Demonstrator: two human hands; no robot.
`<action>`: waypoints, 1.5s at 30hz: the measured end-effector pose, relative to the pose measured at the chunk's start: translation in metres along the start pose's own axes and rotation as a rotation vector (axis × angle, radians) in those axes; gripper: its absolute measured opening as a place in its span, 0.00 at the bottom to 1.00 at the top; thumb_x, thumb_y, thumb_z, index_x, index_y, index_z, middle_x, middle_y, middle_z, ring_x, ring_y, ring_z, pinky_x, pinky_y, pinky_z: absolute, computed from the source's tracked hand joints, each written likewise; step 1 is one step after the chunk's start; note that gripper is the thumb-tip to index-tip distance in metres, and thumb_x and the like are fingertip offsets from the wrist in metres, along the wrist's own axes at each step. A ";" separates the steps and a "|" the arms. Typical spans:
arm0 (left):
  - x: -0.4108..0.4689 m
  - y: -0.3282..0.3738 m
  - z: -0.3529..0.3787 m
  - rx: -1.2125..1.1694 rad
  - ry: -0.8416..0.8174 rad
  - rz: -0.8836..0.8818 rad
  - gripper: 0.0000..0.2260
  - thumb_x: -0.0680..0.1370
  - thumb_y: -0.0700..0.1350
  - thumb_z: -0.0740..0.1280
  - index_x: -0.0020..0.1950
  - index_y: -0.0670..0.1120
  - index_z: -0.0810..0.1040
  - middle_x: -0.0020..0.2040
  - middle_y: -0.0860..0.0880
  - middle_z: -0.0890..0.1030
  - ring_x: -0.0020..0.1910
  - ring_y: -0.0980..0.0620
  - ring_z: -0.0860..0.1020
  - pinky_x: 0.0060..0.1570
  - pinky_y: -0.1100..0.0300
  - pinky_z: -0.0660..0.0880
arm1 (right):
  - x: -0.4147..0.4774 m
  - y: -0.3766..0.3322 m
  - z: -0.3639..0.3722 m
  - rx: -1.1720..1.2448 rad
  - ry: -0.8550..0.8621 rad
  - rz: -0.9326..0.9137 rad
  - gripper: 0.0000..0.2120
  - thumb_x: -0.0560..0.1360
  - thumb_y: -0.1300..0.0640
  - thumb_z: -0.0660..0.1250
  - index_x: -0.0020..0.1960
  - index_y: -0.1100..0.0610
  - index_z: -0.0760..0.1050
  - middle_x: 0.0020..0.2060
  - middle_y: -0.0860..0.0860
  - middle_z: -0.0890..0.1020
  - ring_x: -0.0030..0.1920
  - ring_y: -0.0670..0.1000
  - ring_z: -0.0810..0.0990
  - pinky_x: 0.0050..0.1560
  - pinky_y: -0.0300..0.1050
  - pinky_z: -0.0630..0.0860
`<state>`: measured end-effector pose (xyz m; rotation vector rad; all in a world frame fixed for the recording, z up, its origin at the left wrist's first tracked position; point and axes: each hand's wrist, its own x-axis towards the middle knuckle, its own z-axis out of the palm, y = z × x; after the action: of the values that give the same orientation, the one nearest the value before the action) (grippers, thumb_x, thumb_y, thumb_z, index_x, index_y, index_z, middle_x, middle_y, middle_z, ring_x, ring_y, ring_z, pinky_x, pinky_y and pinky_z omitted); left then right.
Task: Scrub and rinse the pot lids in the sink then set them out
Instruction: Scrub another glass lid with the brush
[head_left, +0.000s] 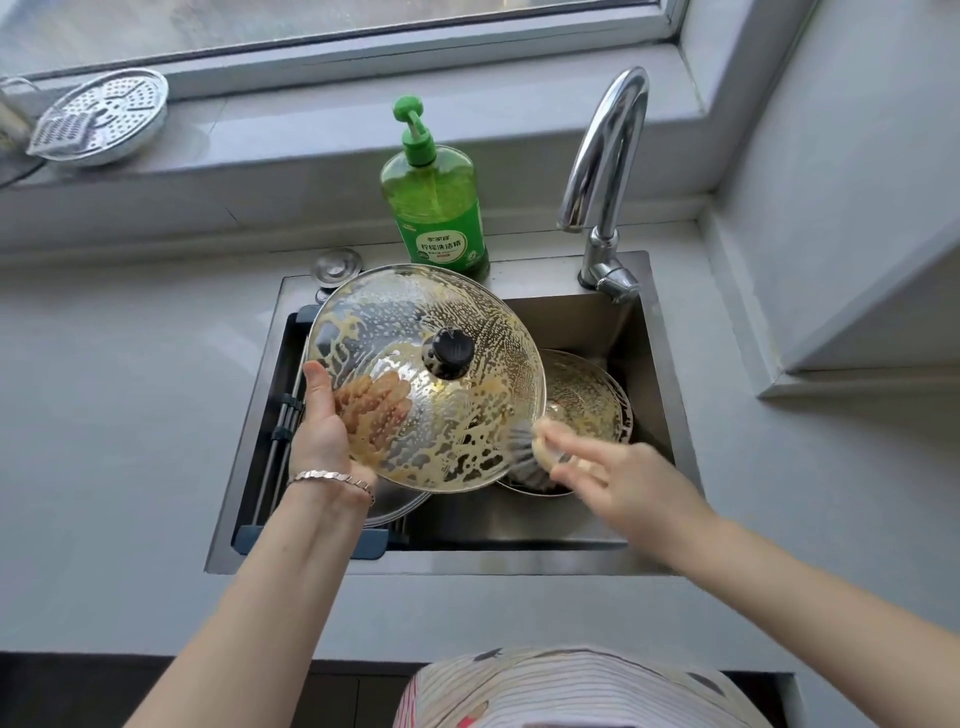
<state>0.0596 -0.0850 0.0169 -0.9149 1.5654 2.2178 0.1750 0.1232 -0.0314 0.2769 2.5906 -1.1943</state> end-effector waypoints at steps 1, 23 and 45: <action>0.000 -0.001 -0.001 0.009 0.007 0.008 0.26 0.73 0.66 0.59 0.59 0.48 0.76 0.53 0.45 0.82 0.51 0.42 0.81 0.46 0.40 0.77 | 0.008 0.003 -0.007 0.003 0.030 0.054 0.19 0.77 0.44 0.61 0.65 0.31 0.64 0.60 0.45 0.79 0.53 0.48 0.81 0.52 0.46 0.77; -0.014 -0.019 0.021 0.272 0.098 0.317 0.19 0.74 0.54 0.67 0.29 0.44 0.70 0.25 0.50 0.78 0.28 0.52 0.80 0.36 0.54 0.80 | 0.028 -0.062 -0.019 -0.170 0.151 -0.028 0.20 0.79 0.46 0.56 0.70 0.35 0.60 0.51 0.52 0.83 0.47 0.54 0.80 0.43 0.49 0.78; -0.031 -0.028 0.027 0.525 -0.058 0.453 0.15 0.76 0.47 0.68 0.33 0.39 0.79 0.30 0.47 0.82 0.35 0.43 0.83 0.39 0.44 0.80 | 0.037 -0.051 -0.015 -0.236 0.297 -0.023 0.20 0.79 0.44 0.55 0.71 0.36 0.59 0.50 0.51 0.83 0.46 0.54 0.80 0.41 0.47 0.76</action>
<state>0.0895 -0.0458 0.0217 -0.3640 2.3434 1.8849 0.1234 0.1038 0.0021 0.4011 2.9636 -0.8995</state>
